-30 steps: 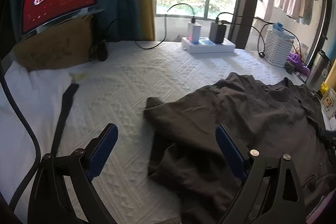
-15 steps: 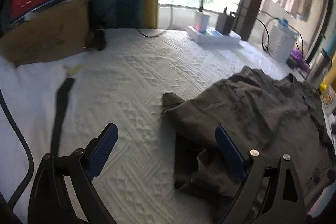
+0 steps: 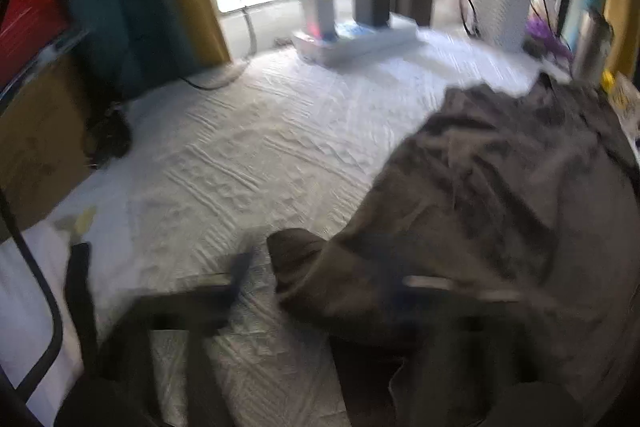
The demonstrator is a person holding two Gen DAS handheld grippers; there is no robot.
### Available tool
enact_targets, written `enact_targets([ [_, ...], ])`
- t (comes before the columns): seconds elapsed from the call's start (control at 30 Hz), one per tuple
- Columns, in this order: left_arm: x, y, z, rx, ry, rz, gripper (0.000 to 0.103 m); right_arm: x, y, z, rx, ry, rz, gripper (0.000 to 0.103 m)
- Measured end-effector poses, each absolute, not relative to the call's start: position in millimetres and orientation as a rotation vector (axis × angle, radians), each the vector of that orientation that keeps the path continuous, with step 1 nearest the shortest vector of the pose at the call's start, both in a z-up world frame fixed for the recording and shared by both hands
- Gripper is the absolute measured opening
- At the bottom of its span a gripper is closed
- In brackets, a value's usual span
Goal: Fold small clothes
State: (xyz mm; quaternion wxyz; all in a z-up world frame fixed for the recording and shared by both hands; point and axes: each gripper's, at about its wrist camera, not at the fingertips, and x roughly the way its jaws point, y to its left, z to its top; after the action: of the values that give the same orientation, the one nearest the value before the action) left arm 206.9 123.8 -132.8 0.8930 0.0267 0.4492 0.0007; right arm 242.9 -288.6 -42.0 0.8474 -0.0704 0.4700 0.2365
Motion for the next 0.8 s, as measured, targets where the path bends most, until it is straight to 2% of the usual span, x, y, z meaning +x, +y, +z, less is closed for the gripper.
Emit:
enact_targets([
  [0.17,198.0,131.3,-129.3,0.01,0.932,0.02,0.007,242.7,-280.2,-43.6,-0.145,0.994,0.513,0.046],
  [0.53,175.2,136.5,-108.5,-0.012,0.909,0.145,0.006,240.3,-267.9,-54.0,-0.156,1.016,0.568,0.046],
  [0.8,177.5,101.3,-71.5,-0.025,0.852,0.069,0.006,234.6,-268.6,-52.6,-0.139,0.995,0.602,0.046],
])
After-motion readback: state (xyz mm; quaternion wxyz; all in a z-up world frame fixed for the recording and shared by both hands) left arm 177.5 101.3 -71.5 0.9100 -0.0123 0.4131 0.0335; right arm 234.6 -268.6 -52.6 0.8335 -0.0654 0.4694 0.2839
